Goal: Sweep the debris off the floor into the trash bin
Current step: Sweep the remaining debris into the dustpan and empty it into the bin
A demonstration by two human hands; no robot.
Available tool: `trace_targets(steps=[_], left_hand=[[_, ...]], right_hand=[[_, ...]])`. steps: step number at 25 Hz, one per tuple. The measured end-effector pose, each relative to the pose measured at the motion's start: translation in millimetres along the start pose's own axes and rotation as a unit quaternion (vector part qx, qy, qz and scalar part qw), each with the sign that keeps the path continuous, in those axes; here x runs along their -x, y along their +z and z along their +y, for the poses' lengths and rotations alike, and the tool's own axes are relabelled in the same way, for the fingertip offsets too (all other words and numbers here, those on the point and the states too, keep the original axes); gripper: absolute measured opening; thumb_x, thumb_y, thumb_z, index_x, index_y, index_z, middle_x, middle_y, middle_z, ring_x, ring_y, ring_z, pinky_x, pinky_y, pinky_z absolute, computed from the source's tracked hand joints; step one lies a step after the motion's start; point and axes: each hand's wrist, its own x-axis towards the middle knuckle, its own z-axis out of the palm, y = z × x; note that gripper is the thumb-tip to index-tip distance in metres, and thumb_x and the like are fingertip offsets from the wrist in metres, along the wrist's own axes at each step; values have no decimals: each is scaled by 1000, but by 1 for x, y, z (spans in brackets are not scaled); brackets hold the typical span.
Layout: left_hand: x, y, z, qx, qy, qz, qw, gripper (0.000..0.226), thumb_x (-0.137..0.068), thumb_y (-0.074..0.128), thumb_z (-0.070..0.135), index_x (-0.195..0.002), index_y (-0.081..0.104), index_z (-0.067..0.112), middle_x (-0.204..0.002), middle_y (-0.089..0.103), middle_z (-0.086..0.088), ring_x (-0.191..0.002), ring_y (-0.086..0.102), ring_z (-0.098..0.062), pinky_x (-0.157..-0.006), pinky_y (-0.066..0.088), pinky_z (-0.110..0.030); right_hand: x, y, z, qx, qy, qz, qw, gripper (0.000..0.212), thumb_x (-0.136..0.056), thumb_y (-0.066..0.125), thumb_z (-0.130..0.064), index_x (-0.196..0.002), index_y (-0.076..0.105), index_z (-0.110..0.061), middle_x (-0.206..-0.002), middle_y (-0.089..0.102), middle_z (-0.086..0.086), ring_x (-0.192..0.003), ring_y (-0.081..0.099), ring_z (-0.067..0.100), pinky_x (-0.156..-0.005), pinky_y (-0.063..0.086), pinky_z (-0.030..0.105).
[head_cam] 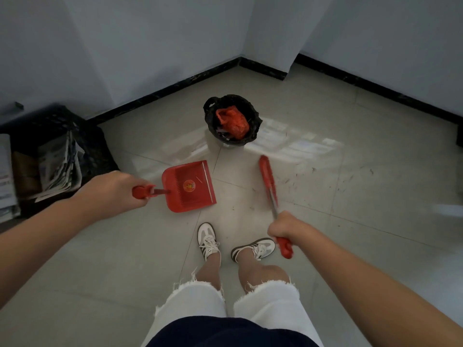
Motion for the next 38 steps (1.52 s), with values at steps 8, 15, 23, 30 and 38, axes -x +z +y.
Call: trace_targets(steps=[8,15,23,30,38], left_hand=[[-4,20,31,-30,37,-30,998,19,-82,59,35,-97,71,38,-75,71,7,-76,66,-16,-69,55,-34],[24,15,-8,26,-24,17,999,16,-82,64,46,-93,73,38,-65,64,11,-67,61,-15,-61,47,-30],[78,6,-66,100,-142,25,985,22,-68,73,51,-90,70,54,-63,68,14,-59,65,-8,-61,56,-36],[103,26,-82,147,-210,53,965,25,-75,78,40,-94,68,52,-72,71,7,-68,66,-15,-66,55,-40],[70,42,-59,163,-212,81,960,26,-77,73,41,-103,74,36,-80,68,-1,-80,63,-26,-71,52,-37]], right_hand=[[41,42,-60,-155,-87,-105,978,10,-80,50,3,-76,48,-7,-42,46,0,-36,43,12,-38,33,18],[97,-44,38,-133,-87,-112,981,38,-78,48,4,-113,58,-5,-49,42,2,-34,35,9,-34,31,15],[58,-49,27,-80,-56,14,995,23,-78,47,7,-98,56,0,-43,44,6,-35,41,15,-36,36,18],[4,-19,-43,-128,-59,41,989,23,-80,45,9,-62,41,-5,-33,43,3,-25,41,13,-36,30,15],[18,77,-103,75,-96,-18,992,22,-81,47,3,-60,51,-4,-68,62,14,-57,58,27,-46,43,29]])
